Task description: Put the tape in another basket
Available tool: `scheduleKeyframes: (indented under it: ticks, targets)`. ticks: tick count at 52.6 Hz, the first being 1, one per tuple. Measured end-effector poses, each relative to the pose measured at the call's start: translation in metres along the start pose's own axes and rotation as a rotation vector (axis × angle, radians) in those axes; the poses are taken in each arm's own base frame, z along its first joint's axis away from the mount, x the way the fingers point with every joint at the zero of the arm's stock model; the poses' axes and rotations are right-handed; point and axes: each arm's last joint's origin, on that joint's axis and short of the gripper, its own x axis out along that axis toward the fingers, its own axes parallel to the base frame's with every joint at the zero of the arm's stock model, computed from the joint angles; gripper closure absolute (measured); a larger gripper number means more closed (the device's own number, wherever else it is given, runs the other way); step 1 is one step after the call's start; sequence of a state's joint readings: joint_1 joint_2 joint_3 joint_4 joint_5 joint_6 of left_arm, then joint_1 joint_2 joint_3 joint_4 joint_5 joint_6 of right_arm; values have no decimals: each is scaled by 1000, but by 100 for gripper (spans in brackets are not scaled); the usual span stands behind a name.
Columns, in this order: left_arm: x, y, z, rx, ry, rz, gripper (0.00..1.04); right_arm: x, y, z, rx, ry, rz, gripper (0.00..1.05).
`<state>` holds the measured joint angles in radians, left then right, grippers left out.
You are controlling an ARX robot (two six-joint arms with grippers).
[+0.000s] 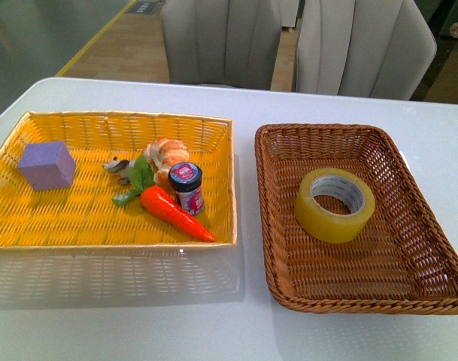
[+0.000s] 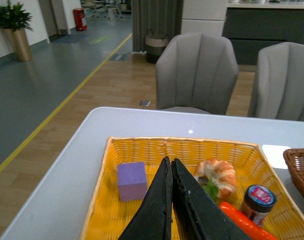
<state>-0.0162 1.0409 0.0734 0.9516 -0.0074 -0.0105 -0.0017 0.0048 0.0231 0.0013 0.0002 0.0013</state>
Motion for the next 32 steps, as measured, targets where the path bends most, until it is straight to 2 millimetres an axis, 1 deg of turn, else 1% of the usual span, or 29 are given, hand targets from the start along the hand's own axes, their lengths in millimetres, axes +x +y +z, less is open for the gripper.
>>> scheduleKeyframes:
  ticks: [18, 32]
  targets:
    - [-26, 2, 1, 0, -6, 5, 103, 0, 0, 0, 0, 0, 0, 9]
    - [-38, 2, 6, 0, -20, 5, 103, 0, 0, 0, 0, 0, 0, 9]
